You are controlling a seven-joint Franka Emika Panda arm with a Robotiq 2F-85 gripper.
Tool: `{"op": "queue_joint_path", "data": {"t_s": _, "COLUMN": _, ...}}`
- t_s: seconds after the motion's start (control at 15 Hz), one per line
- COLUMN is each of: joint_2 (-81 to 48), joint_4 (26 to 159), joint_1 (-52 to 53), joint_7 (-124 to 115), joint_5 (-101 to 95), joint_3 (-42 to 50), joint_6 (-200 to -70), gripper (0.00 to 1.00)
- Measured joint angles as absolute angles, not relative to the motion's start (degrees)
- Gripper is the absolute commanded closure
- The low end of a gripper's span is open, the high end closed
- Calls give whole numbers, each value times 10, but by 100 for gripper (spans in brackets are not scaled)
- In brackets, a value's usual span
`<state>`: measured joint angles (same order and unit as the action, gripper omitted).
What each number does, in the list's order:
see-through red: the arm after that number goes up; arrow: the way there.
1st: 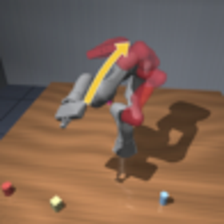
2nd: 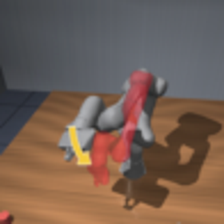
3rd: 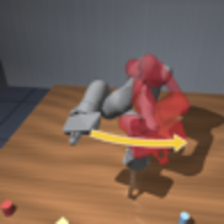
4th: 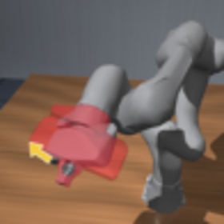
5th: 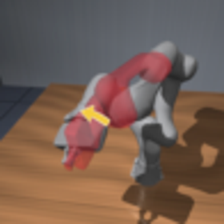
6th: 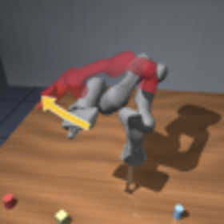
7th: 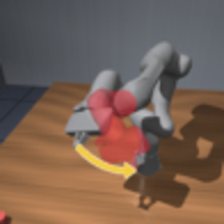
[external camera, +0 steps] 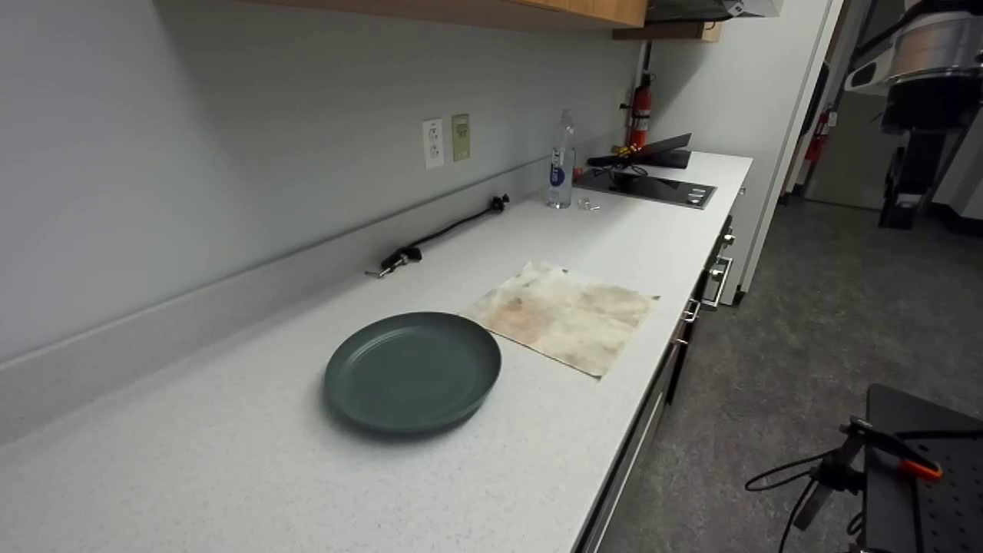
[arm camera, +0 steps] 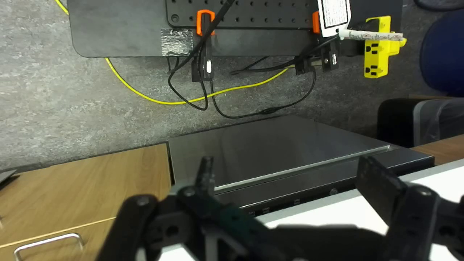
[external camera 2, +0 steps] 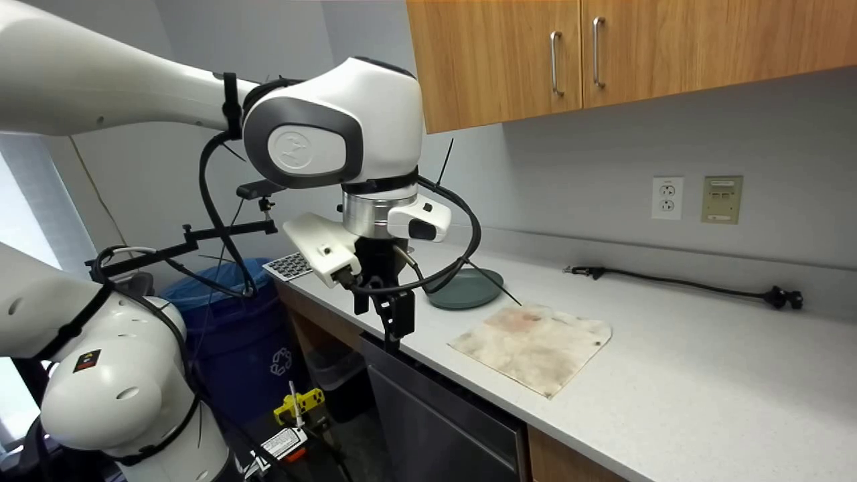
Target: Fold the cloth on the table
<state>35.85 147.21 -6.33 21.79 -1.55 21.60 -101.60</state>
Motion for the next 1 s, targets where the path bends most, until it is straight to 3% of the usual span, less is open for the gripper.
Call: {"op": "queue_joint_path", "data": {"t_s": 1.0, "joint_2": 352, "joint_4": 1472, "joint_1": -64, "joint_7": 224, "joint_5": -34, "joint_3": 203, "joint_6": -1017, "gripper": 0}}
